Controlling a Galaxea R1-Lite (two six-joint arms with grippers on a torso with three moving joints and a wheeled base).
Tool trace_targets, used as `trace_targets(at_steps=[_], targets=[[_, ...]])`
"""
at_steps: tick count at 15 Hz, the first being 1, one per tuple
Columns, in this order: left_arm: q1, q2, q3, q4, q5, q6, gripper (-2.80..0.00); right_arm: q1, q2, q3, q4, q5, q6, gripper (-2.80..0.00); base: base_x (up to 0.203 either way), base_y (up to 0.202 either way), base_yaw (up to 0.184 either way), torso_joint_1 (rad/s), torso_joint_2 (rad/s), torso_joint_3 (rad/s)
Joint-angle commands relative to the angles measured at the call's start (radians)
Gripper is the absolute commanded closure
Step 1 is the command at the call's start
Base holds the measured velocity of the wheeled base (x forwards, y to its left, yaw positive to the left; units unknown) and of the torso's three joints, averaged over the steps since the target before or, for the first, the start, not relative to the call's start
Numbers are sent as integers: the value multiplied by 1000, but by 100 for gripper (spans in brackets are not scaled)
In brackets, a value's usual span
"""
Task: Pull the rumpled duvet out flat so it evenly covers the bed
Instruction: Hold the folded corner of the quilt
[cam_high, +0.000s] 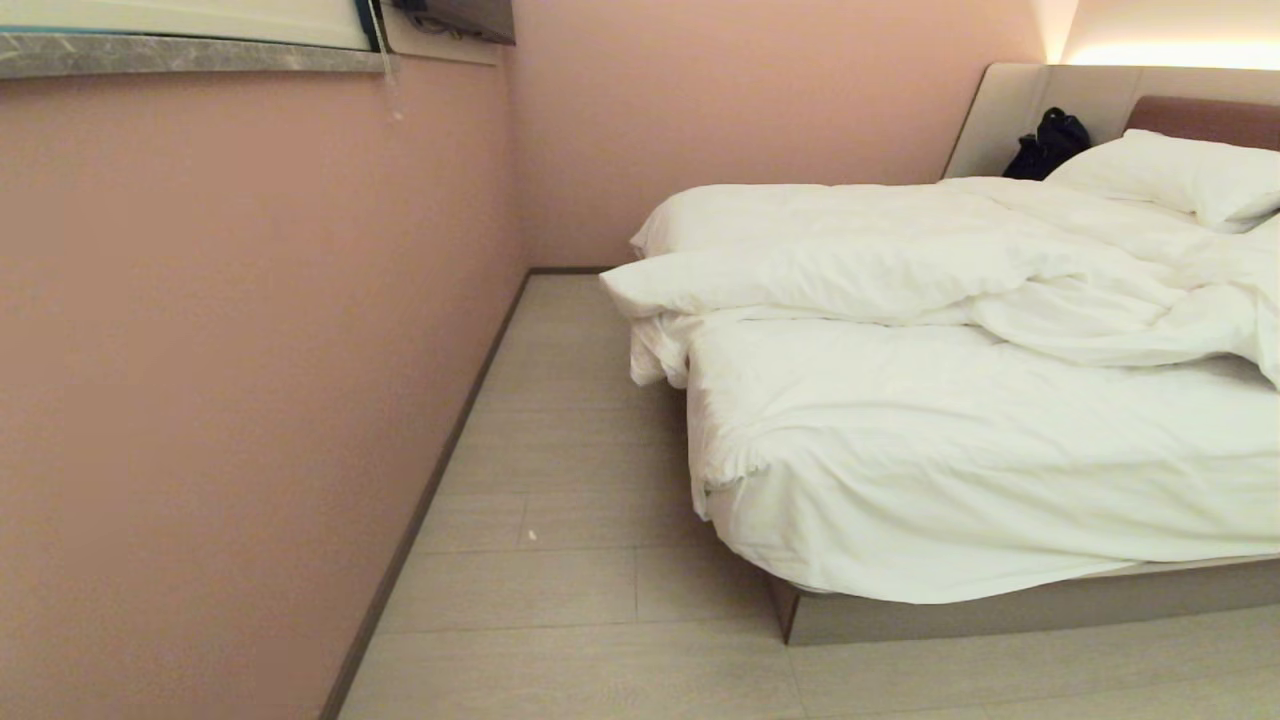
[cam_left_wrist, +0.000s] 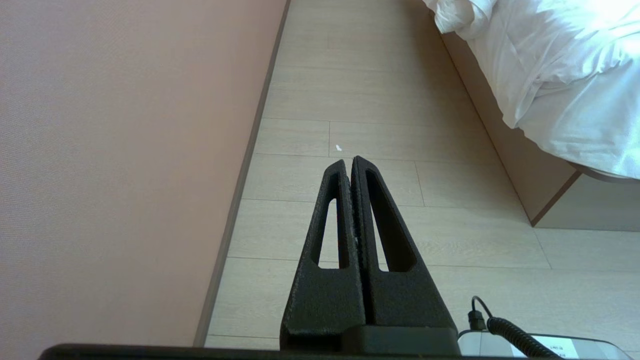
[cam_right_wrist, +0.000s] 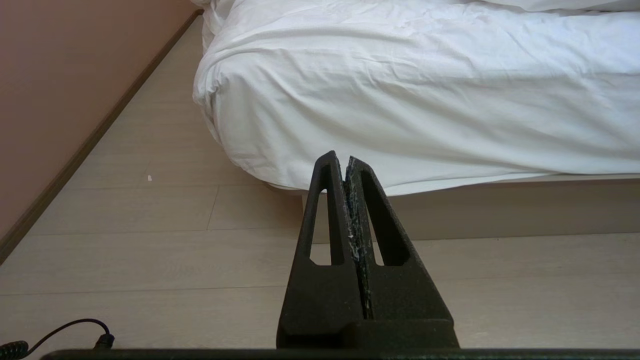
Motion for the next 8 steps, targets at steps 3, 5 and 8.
trace_targets(at_steps=[3,5,8], targets=[[0,0,0,1,0,-1,0,0,0,0,0,0,0,0,0,0,0,0,0,0],[0,0,0,1,0,-1,0,0,0,0,0,0,0,0,0,0,0,0,0,0],[0,0,0,1,0,-1,0,0,0,0,0,0,0,0,0,0,0,0,0,0]])
